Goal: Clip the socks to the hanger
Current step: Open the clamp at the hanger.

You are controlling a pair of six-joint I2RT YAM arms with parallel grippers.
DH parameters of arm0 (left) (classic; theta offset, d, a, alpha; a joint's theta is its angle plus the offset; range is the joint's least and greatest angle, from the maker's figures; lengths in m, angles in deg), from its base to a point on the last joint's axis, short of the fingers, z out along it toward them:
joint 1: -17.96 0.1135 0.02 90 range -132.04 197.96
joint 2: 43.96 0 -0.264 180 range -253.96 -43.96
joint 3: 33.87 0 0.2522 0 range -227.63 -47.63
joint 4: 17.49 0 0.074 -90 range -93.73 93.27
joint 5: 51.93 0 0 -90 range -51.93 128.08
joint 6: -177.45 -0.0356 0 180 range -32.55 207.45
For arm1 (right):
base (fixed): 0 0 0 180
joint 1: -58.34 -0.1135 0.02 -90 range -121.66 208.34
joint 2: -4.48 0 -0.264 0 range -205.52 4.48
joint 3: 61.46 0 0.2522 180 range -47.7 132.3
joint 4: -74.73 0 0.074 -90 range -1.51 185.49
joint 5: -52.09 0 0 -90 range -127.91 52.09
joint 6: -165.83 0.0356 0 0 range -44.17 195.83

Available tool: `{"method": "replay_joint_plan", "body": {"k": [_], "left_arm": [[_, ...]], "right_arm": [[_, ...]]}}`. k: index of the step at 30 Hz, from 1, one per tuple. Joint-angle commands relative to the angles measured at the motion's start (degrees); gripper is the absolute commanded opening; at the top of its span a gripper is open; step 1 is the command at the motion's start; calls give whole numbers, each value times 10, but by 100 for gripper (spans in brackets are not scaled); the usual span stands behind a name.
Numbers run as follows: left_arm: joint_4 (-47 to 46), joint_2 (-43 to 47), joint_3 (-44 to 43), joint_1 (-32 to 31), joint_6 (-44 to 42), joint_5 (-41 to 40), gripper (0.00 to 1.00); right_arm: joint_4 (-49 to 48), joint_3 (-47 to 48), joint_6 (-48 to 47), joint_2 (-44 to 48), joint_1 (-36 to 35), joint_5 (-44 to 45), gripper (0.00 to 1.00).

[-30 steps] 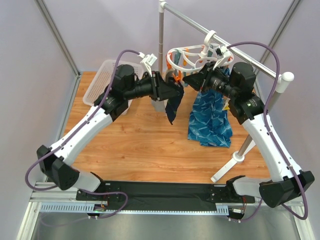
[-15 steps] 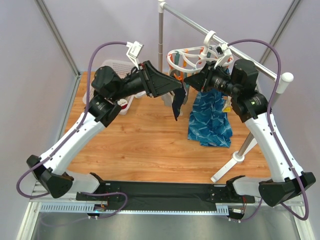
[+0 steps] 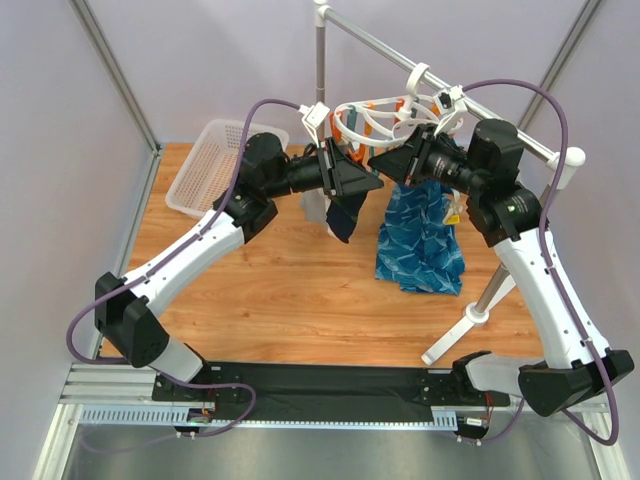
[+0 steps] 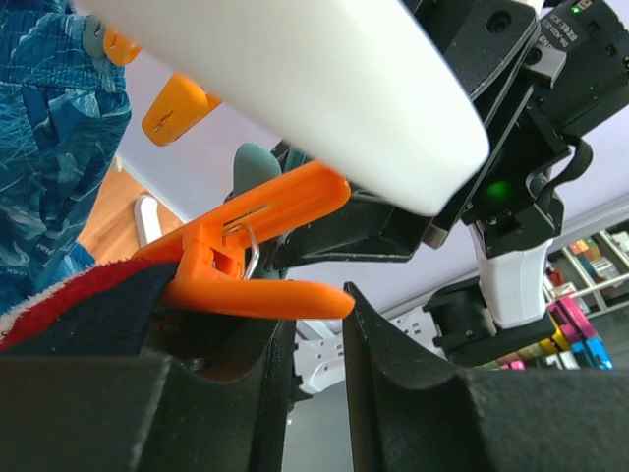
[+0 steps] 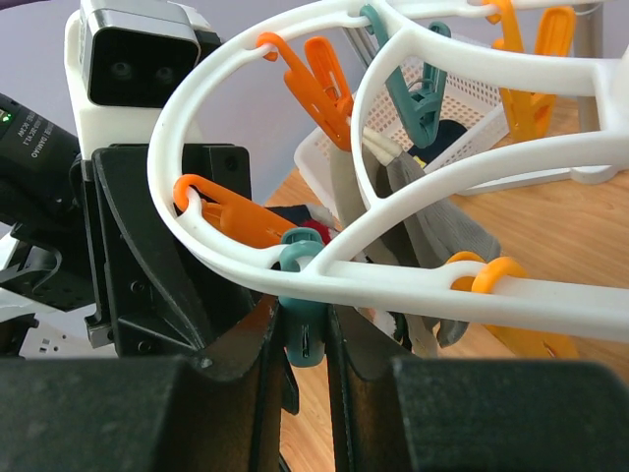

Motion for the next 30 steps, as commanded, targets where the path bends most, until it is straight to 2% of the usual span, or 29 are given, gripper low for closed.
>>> {"method": "replay_joint_plan", "body": {"k": [1, 7, 13, 16, 21, 22, 30], "left_arm": [[21, 20, -22, 2, -34, -15, 32], [59, 20, -27, 4, -46, -14, 33], [25, 17, -11, 16, -24, -7, 53], [12, 13, -17, 21, -14, -6, 57], [1, -12, -41, 22, 13, 6, 54], [-39, -25, -34, 21, 46, 22, 49], [-139, -45, -19, 21, 119, 38, 38]], "right_arm": [[-16, 24, 21, 28, -2, -28, 4], [-19, 20, 27, 25, -2, -25, 4], [-27, 18, 31, 24, -2, -38, 3], [-25, 14, 29, 26, -2, -41, 3], [-39, 5, 37, 28, -2, -41, 2], [-44, 5, 39, 28, -2, -41, 1], [-51, -1, 43, 27, -2, -38, 0]]}}
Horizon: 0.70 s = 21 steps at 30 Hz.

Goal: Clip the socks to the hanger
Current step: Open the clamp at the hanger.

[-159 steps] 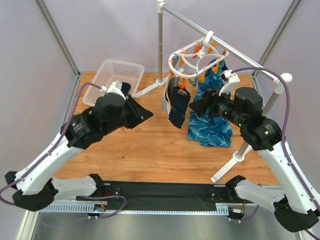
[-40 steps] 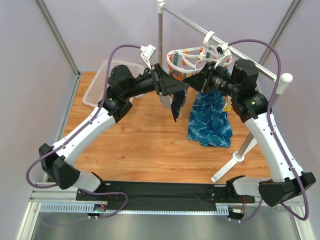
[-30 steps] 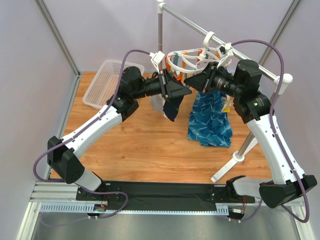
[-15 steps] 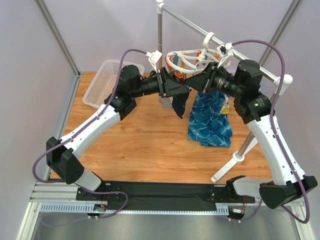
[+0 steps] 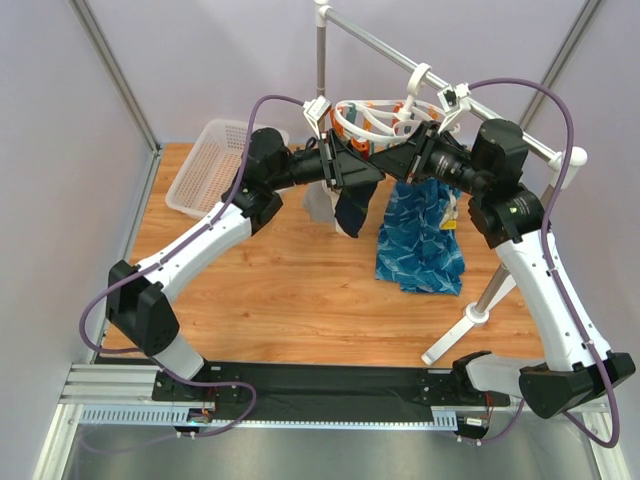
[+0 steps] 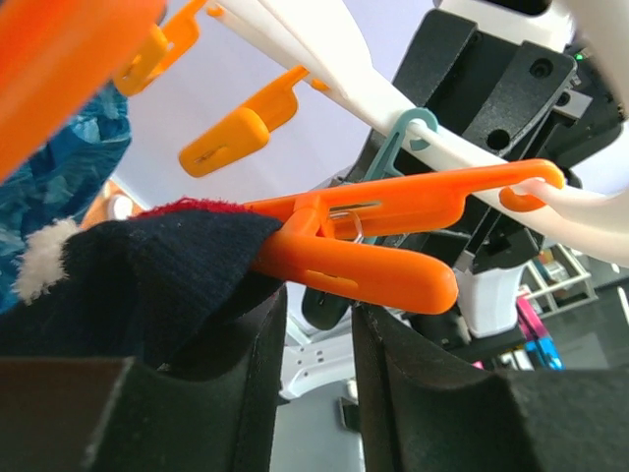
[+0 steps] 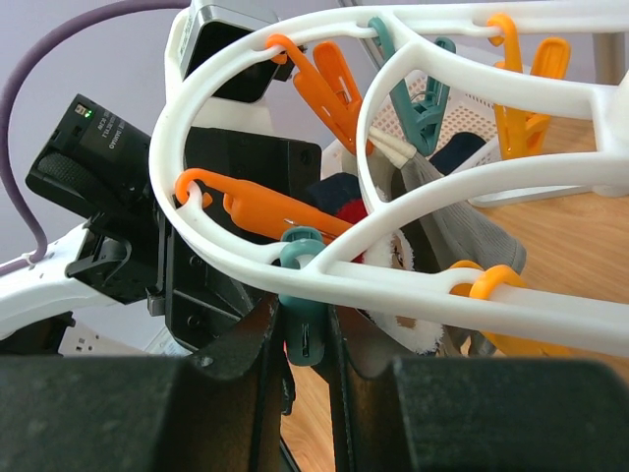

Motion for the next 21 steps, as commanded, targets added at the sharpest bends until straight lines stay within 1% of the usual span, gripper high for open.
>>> {"method": "replay_joint_plan", "body": {"k": [1, 3, 6, 9, 10, 12, 13, 14, 16, 17, 18, 19, 20, 21], "left_arm": [[-98, -6, 1, 1, 54, 3, 38], [-112, -8, 1, 1, 60, 3, 37], [-99, -4, 3, 1, 47, -6, 37], [-81, -4, -1, 1, 31, -20, 27], [-62, -3, -4, 1, 24, -23, 22], [-45, 1, -7, 2, -7, -35, 15], [-35, 5, -6, 1, -17, -43, 5], [-8, 12, -5, 1, -44, -50, 0], [28, 22, -7, -1, -78, -83, 0], [63, 31, -7, -3, -114, -96, 0], [79, 35, -12, -9, -131, -119, 0], [97, 38, -15, -14, -149, -131, 0], [136, 43, -19, -25, -190, -146, 0], [160, 44, -33, -32, -214, -178, 0]], "right_arm": [[-27, 0, 15, 19, -5, -23, 0], [-29, -1, 15, 20, -6, -22, 0], [-27, -1, 16, 21, -5, -22, 1], [-20, -2, 16, 25, -5, -17, 1], [-19, -6, 16, 28, -5, -12, 1], [-10, -7, 19, 30, -5, -5, 4], [-6, -7, 20, 31, -5, -2, 5], [-2, -8, 21, 33, -5, 9, 8], [11, -9, 28, 36, -5, 23, 14], [16, -9, 30, 37, -5, 38, 18], [28, -7, 31, 38, -5, 47, 32], [38, -5, 33, 38, -5, 56, 43], [50, -2, 34, 39, -5, 82, 60], [76, 3, 34, 41, -5, 94, 66]]}}
